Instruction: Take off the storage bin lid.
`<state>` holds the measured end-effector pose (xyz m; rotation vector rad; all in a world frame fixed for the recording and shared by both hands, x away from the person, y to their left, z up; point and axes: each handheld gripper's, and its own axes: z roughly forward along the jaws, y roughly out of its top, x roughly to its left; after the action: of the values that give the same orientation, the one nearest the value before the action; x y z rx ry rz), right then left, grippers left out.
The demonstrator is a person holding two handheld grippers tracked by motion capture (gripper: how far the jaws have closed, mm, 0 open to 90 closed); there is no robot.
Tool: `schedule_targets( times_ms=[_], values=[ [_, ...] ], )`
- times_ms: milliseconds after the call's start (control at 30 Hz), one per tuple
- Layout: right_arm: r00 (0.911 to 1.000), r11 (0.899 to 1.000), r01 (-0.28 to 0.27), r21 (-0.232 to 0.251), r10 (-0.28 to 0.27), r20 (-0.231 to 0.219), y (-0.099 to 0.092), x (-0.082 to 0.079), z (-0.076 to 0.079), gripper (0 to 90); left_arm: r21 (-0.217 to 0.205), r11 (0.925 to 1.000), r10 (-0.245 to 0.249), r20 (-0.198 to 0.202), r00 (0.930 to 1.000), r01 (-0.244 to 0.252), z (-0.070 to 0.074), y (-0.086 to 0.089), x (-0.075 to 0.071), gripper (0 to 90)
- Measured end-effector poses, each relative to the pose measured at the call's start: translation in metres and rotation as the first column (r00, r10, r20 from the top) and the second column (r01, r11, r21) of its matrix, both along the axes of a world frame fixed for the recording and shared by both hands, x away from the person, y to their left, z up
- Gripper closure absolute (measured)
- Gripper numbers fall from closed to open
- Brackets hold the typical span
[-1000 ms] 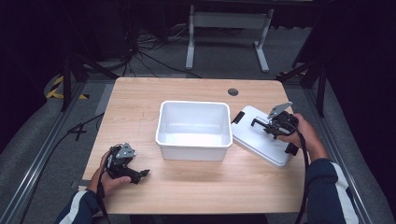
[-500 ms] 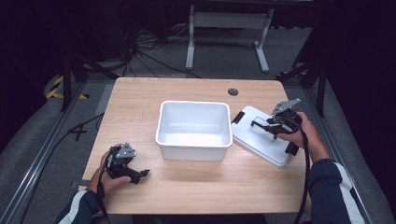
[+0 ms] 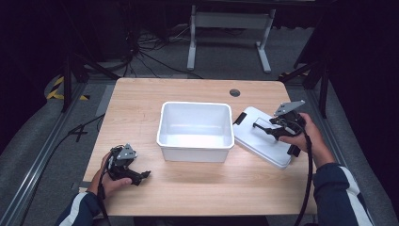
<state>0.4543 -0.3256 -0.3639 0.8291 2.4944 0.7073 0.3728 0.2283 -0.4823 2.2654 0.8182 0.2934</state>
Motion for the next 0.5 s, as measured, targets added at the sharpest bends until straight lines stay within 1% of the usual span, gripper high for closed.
schedule_targets(
  times_ms=[267, 300, 367, 400, 433, 467, 500],
  values=[
    [1.0, 1.0, 0.004, -0.009, -0.004, -0.004, -0.003, -0.008, 0.003, 46.3, 0.0, 1.0, -0.002, 0.0, 1.0, 0.002, 0.0, 0.0, 0.0, 0.2],
    [1.0, 1.0, 0.002, -0.011, -0.002, 0.007, -0.004, -0.012, 0.004, 43.5, 0.001, 1.0, -0.006, 0.0, 1.0, 0.006, 0.0, 0.0, 0.001, 0.2],
    [1.0, 1.0, 0.001, -0.01, -0.001, 0.003, -0.004, -0.013, 0.005, 43.1, 0.001, 1.0, -0.008, 0.0, 1.0, 0.008, 0.0, 0.0, 0.001, 0.2],
    [0.9999, 1.0, 0.001, -0.012, -0.001, 0.011, -0.004, -0.018, 0.007, 41.8, 0.001, 1.0, -0.008, 0.0, 1.0, 0.008, 0.0, 0.0, 0.001, 0.2],
    [0.9999, 1.0, 0.001, -0.012, -0.001, 0.011, -0.004, -0.018, 0.007, 41.8, 0.001, 1.0, -0.008, 0.0, 1.0, 0.008, 0.0, 0.0, 0.001, 0.2],
    [0.9999, 1.0, 0.002, -0.002, -0.002, 0.017, -0.005, -0.024, 0.008, 40.3, 0.001, 1.0, -0.007, 0.0, 1.0, 0.007, 0.0, 0.0, 0.001, 0.2],
    [0.9999, 1.0, 0.002, -0.002, -0.002, 0.017, -0.005, -0.024, 0.008, 40.3, 0.001, 1.0, -0.007, 0.0, 1.0, 0.007, 0.0, 0.0, 0.001, 0.2]
  ],
)
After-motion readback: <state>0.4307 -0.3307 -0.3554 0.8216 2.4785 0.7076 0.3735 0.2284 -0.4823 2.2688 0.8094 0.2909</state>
